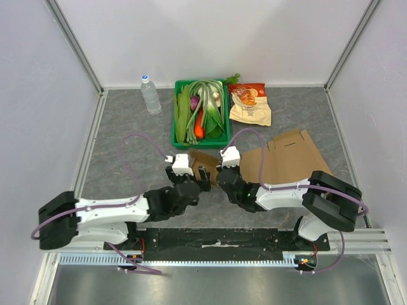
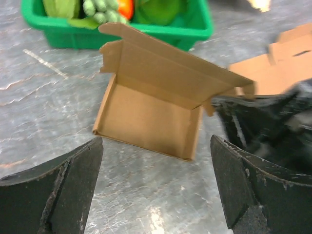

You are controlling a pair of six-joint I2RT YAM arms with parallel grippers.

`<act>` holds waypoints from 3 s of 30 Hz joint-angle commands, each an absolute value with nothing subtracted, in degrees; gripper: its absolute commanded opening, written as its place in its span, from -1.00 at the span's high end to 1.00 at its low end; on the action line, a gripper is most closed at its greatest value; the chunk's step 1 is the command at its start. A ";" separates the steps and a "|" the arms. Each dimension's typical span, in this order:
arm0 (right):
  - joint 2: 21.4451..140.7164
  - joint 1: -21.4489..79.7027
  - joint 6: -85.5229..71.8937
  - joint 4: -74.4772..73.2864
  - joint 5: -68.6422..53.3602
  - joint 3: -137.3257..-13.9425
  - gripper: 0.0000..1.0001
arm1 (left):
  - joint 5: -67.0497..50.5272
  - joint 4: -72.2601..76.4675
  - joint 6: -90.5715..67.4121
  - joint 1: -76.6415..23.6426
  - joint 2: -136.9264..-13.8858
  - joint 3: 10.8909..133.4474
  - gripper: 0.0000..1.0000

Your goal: Fold the paper box

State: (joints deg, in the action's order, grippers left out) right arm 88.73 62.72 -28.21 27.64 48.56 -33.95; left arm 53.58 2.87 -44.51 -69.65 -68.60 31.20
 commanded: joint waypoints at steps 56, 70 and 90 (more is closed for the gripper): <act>83.41 38.06 -9.84 19.34 -8.26 -37.26 1.00 | -30.60 30.78 -14.15 -18.89 -81.04 29.35 0.26; 83.67 39.19 -13.17 20.91 -3.73 -37.53 1.00 | -15.41 26.02 -13.62 -25.65 -80.08 31.11 0.94; 89.99 57.48 -40.42 16.70 57.55 -43.51 1.00 | 37.09 28.91 -37.79 -45.09 -78.39 31.29 0.96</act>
